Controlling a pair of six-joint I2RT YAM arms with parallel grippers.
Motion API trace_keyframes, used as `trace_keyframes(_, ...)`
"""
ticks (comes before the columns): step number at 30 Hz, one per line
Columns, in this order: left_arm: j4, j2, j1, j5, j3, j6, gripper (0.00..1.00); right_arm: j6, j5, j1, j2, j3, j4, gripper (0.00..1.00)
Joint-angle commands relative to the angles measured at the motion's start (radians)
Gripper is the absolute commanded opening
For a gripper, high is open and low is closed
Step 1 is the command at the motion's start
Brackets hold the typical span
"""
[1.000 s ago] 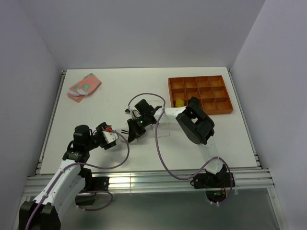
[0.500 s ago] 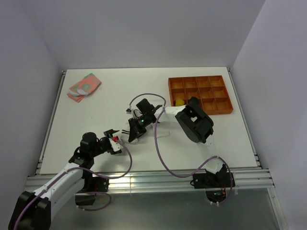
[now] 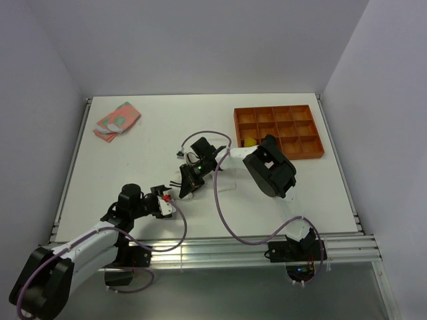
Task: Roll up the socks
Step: Roll the sock at the center of the board.
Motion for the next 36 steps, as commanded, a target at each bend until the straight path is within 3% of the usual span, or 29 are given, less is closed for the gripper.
trace_keyframes(1,-0.047,0.038,-0.022,0.024,0.037,0.104,0.68,-0.025,0.03,-0.006,0.038,0.003,-0.07,0.08)
trace_keyframes(14,-0.088,0.188,-0.05,0.006,0.132,0.172,0.67,-0.064,0.013,-0.015,0.005,-0.022,-0.098,0.08)
trace_keyframes(26,-0.149,0.213,-0.102,-0.003,0.143,0.223,0.63,-0.099,-0.009,-0.015,-0.027,-0.06,-0.119,0.08)
trace_keyframes(36,-0.274,0.291,-0.12,0.003,0.226,0.289,0.54,-0.096,-0.01,-0.009,-0.041,-0.095,-0.101,0.08)
